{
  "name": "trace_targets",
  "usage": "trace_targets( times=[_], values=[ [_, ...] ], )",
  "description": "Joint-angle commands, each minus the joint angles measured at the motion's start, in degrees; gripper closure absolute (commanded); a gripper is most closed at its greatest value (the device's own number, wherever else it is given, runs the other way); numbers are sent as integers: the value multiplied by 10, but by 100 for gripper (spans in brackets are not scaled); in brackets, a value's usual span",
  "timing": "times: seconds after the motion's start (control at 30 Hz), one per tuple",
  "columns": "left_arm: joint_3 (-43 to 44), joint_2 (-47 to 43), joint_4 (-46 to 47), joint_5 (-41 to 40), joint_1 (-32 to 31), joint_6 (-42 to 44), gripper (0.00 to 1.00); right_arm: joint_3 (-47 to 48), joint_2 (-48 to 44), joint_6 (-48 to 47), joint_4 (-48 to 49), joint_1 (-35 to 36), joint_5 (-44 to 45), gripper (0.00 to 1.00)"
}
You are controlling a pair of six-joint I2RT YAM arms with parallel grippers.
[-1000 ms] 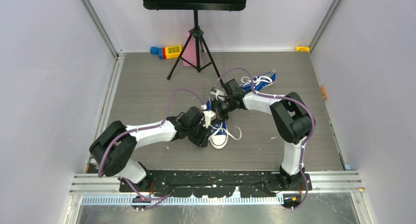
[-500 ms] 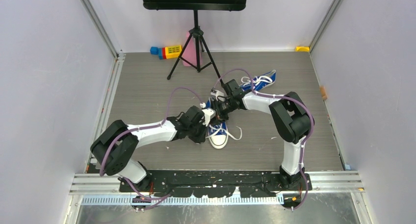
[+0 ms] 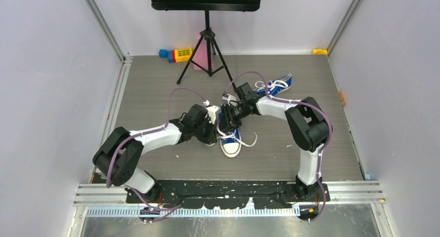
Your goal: Tie the shoes
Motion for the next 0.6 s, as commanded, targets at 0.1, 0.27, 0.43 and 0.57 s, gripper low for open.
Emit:
trace_targets(
  times=[0.1,0.27,0.43,0.57],
  values=[
    [33,-1,44,32,21,-18,100,22,0,-13,-15,-1,-13,67],
    [58,13,36,31,23,-14,100,25,-1,-17,-23,-1,-13,67],
    [72,20,40,34,24,-16,100,24,-1,-18,-26,-1,-10,71],
    [78,21,37,34,24,-18,100,25,-2,-17,-28,-1,-1,87]
  ],
)
